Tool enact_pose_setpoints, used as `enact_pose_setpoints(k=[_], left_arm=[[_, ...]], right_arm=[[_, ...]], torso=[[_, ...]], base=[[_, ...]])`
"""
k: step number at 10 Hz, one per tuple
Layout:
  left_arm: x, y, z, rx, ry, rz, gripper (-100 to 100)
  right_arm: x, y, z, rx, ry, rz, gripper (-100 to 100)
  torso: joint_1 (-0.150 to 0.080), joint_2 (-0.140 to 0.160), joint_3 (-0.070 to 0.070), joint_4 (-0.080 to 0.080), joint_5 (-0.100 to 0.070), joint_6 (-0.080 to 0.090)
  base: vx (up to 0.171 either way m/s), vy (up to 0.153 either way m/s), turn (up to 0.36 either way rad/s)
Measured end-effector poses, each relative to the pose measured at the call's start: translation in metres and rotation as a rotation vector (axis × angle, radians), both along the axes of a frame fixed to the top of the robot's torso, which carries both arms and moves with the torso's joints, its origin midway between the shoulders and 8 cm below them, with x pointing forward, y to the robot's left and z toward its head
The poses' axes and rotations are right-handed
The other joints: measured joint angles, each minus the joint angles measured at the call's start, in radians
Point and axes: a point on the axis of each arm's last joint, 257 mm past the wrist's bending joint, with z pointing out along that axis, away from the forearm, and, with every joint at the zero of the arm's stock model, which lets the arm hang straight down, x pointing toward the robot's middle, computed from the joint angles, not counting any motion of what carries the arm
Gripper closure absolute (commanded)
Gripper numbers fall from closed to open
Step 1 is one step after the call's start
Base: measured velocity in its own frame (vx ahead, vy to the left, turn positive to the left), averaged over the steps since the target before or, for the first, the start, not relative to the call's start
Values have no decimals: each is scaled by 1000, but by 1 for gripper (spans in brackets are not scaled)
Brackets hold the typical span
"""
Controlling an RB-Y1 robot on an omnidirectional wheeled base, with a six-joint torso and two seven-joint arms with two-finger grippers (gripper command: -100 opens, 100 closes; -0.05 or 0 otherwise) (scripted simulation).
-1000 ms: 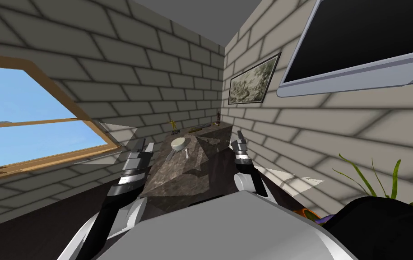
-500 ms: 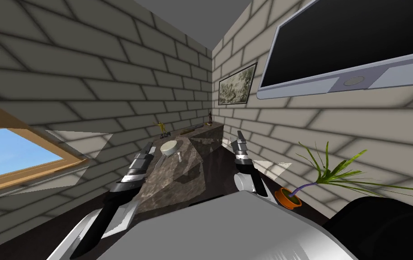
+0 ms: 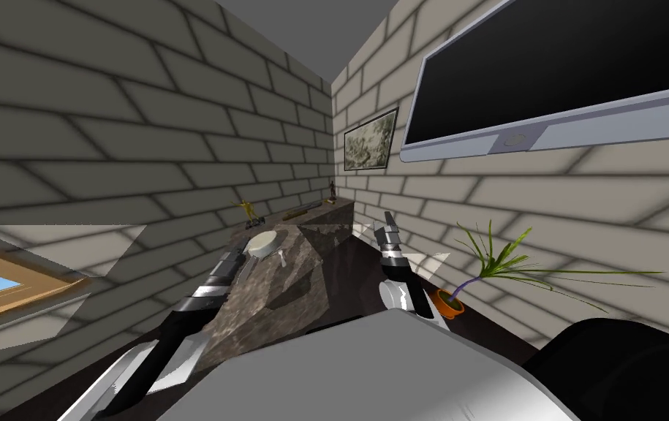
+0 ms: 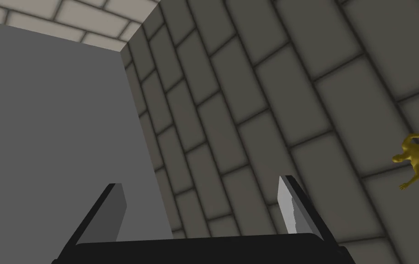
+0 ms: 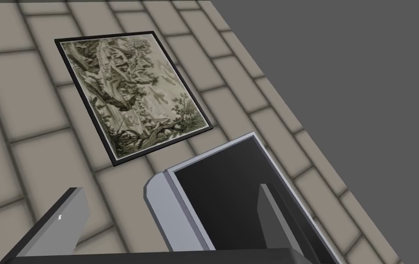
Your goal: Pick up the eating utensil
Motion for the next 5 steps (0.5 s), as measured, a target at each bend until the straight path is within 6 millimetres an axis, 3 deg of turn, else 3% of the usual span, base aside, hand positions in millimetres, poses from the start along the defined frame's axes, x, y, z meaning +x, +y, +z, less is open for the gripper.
enact_pose_setpoints(k=[1,5], left_arm=[[3,10,-14,28,40,11,-100],[6,46,-56,98,164,55,-100]], right_arm=[[0,0,0,0,0,0,0],[0,0,0,0,0,0,0]], torso=[[0,0,0,0,0,0],[-1,-2,-1,0,0,-1]], base=[[5,-34,-328],[13,-24,-143]])
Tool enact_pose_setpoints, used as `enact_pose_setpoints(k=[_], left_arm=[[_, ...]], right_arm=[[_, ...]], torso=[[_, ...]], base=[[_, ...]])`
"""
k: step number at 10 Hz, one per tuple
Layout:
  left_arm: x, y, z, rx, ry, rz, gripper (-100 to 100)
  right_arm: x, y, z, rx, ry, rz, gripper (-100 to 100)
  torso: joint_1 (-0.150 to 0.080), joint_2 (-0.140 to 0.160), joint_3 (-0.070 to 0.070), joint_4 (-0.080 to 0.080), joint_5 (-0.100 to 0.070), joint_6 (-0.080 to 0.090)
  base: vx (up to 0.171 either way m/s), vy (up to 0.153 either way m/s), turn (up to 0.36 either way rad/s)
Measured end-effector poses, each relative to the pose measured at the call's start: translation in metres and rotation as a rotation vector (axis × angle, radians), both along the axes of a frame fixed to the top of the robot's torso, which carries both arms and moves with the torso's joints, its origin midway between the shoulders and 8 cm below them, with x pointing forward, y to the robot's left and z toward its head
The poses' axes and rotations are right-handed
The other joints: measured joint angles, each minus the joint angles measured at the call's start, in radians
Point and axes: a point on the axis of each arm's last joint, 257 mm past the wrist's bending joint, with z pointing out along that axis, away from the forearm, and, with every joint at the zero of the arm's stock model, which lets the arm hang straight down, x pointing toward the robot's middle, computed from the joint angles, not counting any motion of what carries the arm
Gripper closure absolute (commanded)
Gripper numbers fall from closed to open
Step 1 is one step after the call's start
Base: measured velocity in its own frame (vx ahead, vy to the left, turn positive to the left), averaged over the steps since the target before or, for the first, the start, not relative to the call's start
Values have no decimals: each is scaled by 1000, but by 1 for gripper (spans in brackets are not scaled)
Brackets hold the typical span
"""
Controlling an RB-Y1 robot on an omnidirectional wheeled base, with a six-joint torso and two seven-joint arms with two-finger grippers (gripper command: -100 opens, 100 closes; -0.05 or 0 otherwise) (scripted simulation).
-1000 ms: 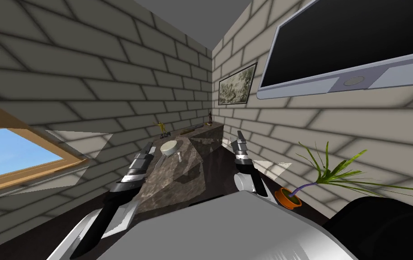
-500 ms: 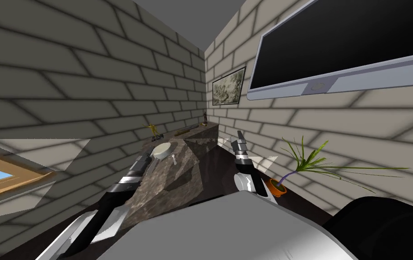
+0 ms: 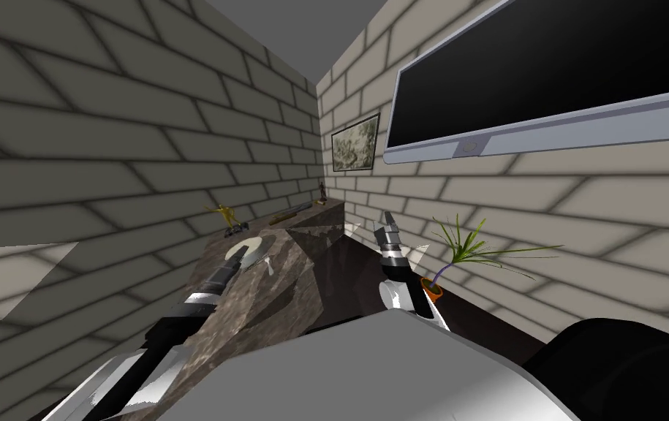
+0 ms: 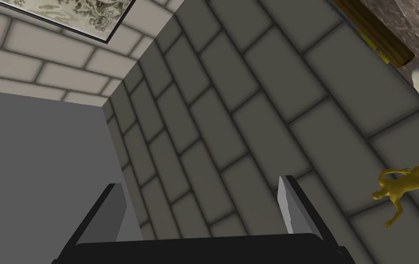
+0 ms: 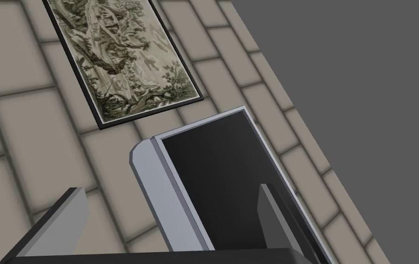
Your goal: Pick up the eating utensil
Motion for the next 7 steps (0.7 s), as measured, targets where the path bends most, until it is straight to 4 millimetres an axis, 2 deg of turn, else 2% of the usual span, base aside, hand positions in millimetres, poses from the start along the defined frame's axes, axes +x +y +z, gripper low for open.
enact_pose_setpoints(k=[2,3,4,7], left_arm=[[0,19,-19,27,53,21,-100],[-4,32,-33,45,91,37,-100],[-7,49,-44,67,133,54,-100],[-16,79,-73,101,219,94,-100]], right_arm=[[0,0,0,0,0,0,0],[0,0,0,0,0,0,0],[0,0,0,0,0,0,0],[0,0,0,0,0,0,0]], torso=[[0,0,0,0,0,0],[-1,-1,-1,0,0,1],[-2,-2,-1,0,0,1],[-1,-2,-1,0,0,0]], base=[[23,-31,-192],[53,-61,-338],[48,-48,-117],[35,-36,-190]])
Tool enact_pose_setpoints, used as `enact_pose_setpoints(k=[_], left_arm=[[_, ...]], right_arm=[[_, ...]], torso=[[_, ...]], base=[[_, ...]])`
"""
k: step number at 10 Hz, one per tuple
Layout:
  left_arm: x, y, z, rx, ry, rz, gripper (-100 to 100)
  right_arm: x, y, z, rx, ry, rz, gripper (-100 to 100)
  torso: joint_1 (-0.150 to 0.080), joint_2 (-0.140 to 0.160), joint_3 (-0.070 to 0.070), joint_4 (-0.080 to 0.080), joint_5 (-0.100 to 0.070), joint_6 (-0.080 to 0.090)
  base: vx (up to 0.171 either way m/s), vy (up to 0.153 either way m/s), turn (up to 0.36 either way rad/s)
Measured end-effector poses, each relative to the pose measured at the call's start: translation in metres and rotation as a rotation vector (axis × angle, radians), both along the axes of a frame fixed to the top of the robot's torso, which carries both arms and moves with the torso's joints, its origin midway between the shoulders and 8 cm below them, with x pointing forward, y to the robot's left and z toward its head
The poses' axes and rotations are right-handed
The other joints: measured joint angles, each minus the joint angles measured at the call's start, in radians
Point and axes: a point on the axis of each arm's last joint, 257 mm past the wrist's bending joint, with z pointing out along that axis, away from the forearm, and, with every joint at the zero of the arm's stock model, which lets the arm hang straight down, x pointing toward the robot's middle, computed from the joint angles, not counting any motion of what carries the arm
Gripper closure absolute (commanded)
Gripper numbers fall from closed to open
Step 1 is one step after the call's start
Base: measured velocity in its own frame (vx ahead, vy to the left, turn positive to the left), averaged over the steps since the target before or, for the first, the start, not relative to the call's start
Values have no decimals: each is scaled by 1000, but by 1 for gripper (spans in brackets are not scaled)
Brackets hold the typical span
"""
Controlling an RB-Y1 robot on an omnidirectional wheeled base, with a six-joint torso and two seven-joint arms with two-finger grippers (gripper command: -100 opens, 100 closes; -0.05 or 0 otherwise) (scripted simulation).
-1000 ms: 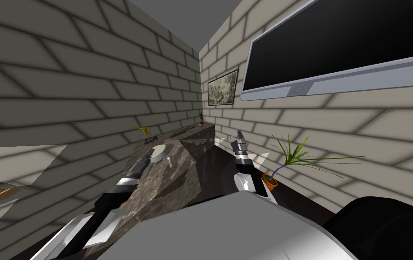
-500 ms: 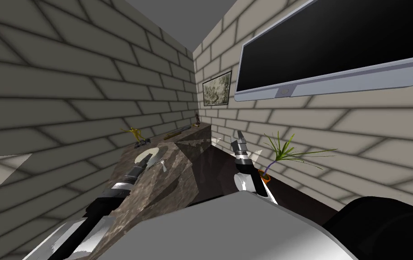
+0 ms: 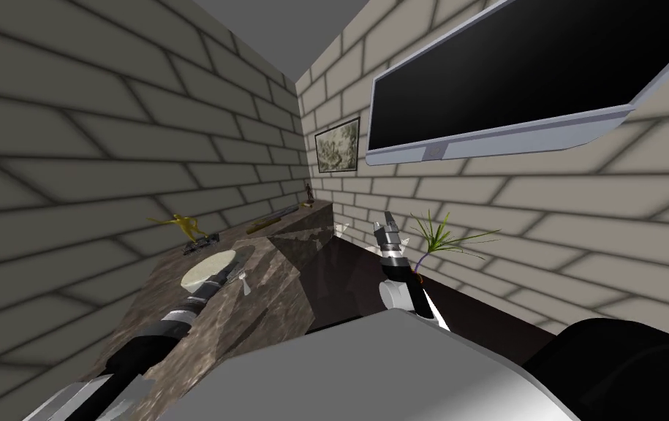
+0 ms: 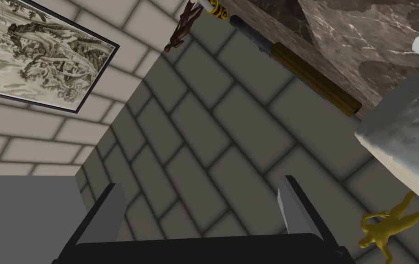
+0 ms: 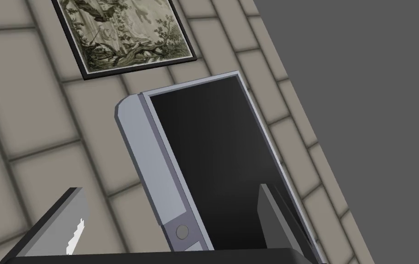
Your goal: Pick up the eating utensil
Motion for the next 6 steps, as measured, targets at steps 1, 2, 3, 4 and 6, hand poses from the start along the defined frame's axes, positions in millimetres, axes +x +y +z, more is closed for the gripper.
enact_pose_setpoints(k=[1,2,3,4,6], left_arm=[[-5,12,-14,16,37,18,-100],[-9,23,-21,25,60,32,-100],[-13,33,-28,39,95,48,-100],[-17,44,-36,46,120,66,-100],[-29,68,-52,67,174,94,-100]], right_arm=[[0,0,0,0,0,0,0],[0,0,0,0,0,0,0],[0,0,0,0,0,0,0],[0,0,0,0,0,0,0],[0,0,0,0,0,0,0]], torso=[[0,0,0,0,0,0],[0,1,1,0,0,0],[-1,1,0,0,0,0],[-1,1,0,0,0,0],[-1,1,0,0,0,0]], base=[[26,-35,-102],[34,-43,-162],[28,-36,-102],[33,-55,-179],[34,-49,-151]])
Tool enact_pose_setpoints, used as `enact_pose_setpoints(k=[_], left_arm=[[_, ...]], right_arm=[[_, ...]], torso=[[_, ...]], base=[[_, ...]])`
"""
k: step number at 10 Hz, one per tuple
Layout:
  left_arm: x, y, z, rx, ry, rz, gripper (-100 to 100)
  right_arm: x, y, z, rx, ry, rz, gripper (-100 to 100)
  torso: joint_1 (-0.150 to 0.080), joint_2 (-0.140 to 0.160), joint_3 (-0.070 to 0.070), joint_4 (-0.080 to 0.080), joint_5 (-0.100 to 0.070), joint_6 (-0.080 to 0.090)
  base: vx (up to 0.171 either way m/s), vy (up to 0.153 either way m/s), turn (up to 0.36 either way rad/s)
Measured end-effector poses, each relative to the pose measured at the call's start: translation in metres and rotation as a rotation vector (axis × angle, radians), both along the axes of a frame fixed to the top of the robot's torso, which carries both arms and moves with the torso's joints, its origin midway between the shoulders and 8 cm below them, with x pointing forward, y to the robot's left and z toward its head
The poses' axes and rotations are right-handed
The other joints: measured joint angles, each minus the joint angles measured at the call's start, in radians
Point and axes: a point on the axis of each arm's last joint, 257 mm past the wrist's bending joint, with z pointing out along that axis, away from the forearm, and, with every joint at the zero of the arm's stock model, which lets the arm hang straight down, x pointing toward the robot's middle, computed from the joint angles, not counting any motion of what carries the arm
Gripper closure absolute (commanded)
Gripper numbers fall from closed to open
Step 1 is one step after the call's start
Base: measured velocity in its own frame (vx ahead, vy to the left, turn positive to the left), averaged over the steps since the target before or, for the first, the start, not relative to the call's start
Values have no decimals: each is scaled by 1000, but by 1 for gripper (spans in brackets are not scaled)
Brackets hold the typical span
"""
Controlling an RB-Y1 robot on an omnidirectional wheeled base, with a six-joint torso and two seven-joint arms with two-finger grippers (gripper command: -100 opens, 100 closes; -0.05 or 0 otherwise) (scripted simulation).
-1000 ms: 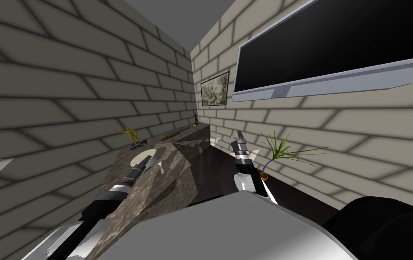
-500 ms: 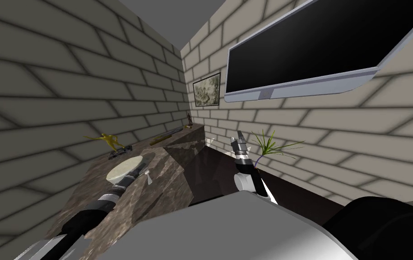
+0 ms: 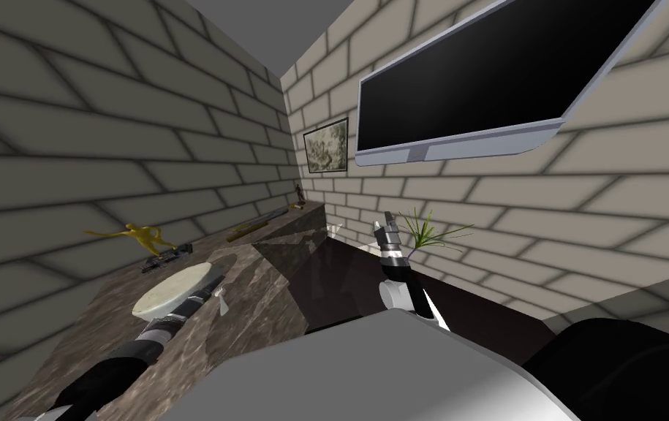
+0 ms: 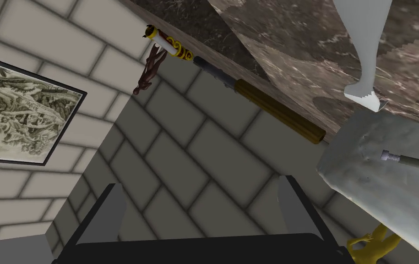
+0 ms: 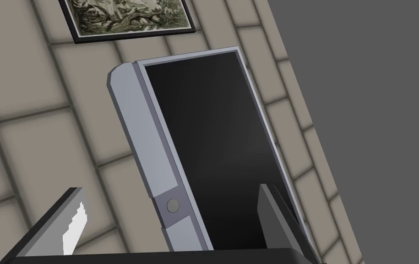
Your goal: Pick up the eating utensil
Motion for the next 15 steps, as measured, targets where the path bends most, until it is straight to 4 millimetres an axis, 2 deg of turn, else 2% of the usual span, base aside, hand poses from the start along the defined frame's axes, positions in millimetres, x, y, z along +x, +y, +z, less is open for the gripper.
enact_pose_setpoints(k=[2,4,6,9,11,12,15], left_arm=[[-15,25,-18,21,59,36,-100],[-43,59,-34,50,139,80,-100],[-62,83,-47,69,200,122,-100],[-86,110,-59,88,259,165,-100],[-123,146,-75,113,346,219,-100],[-136,153,-78,117,369,239,-100],[-188,192,-86,144,477,314,-100]], right_arm=[[0,0,0,0,0,0,0],[0,0,0,0,0,0,0],[0,0,0,0,0,0,0],[0,0,0,0,0,0,0],[0,0,0,0,0,0,0],[0,0,0,0,0,0,0],[0,0,0,0,0,0,0]], torso=[[1,0,0,0,0,0],[-2,-1,-1,0,-1,1],[-1,-1,-1,0,0,0],[1,0,0,0,0,0],[-2,-3,-2,-1,-1,0],[-2,-2,-1,0,-1,0],[-3,-2,-1,-1,-1,0]], base=[[37,-40,-122],[52,-73,-168],[54,-51,-89],[40,-36,-105],[83,-71,-149],[56,-63,-109],[73,-65,-113]])
